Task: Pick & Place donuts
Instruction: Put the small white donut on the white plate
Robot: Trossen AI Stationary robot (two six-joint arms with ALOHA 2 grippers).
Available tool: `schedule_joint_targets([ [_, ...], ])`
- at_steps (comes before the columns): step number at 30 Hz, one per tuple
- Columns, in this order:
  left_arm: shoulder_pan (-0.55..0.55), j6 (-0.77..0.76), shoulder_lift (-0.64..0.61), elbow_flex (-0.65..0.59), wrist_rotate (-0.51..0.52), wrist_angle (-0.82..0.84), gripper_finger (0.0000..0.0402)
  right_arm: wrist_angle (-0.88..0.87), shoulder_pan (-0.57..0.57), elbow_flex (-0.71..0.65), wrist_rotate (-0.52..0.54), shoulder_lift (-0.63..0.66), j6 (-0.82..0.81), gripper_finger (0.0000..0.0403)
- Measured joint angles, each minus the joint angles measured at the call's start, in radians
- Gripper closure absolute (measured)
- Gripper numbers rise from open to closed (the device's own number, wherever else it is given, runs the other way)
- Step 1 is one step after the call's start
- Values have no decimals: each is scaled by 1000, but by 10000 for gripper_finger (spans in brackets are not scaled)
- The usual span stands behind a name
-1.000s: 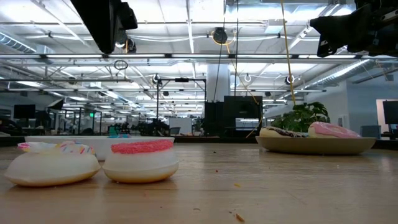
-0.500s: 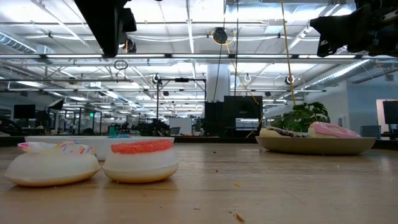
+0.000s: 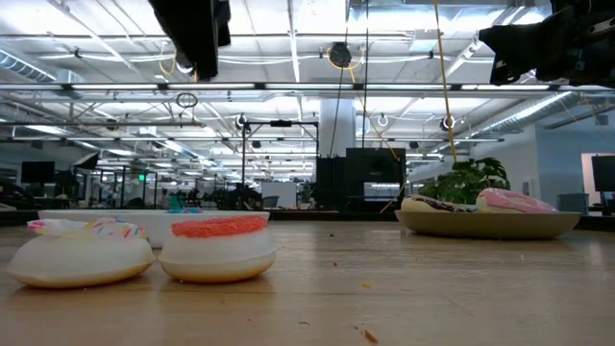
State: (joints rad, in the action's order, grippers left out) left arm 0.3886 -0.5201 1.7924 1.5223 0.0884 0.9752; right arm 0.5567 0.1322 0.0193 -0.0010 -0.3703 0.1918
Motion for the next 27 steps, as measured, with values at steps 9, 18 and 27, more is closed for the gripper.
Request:
schedule_joint_targets([
  [9,95,-24,179,120,-87,21,388,4,0,0,0,-1,4,403],
  [18,172,97,271,234,-61,16,339,2,0,0,0,0,-12,403],
  [27,183,48,269,158,-38,-13,168,1,0,0,0,0,-15,403],
])
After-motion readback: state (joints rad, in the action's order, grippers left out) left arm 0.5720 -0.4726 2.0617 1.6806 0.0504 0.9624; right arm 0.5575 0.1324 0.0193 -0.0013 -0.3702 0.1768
